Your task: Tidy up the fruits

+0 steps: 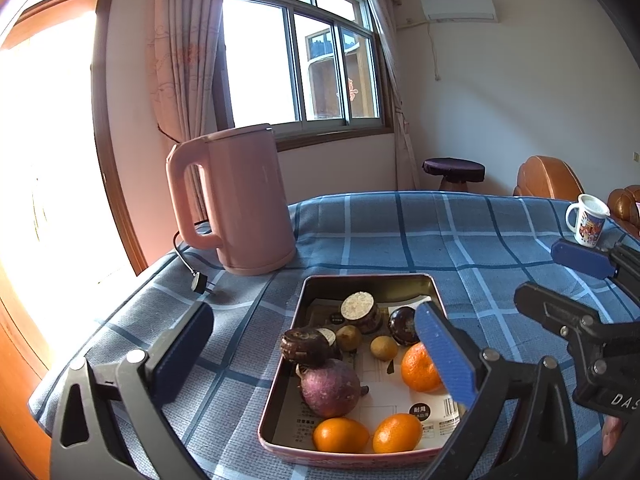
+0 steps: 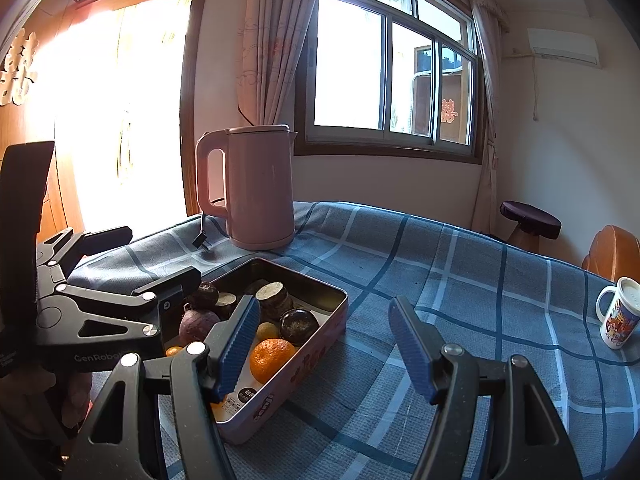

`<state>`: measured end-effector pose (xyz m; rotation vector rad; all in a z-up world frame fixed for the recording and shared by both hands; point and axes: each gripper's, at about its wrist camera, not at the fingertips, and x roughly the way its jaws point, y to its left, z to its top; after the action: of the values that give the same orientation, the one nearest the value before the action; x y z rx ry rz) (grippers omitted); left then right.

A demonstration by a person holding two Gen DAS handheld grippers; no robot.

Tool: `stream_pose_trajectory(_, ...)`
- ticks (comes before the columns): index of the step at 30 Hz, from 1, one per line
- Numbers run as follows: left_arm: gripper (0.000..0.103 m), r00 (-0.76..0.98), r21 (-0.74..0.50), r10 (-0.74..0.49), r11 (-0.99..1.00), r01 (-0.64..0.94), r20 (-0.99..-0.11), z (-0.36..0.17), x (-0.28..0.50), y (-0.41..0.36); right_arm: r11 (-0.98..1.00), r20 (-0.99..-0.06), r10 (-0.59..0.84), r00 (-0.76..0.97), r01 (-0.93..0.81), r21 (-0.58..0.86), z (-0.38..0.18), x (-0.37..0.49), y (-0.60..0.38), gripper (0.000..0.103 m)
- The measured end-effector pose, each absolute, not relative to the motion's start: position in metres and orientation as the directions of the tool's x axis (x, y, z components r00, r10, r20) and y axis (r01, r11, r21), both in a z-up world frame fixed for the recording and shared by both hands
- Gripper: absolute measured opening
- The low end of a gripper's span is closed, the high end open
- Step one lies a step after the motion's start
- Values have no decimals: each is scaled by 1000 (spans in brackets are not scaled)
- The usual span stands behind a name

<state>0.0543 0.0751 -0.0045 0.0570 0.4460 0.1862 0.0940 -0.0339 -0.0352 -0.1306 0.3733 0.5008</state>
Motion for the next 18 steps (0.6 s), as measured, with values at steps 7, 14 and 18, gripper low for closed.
stream_pose_trajectory(7,103,894,100,179,983,-151,-410,-2,52,71,877,-373,437,819,-480,-27,-34,94,-39,68)
stream_pose_trajectory(14,103,909,99,178,983,-151,-376,6,45,67,879,-369,434,822,-476,-27,-34,93,-41,68)
stream_pose_trajectory(18,103,910,92,178,984,-155,-374,8,44,68,878,-369,434,822,-477,-30,-34,93,-41,68)
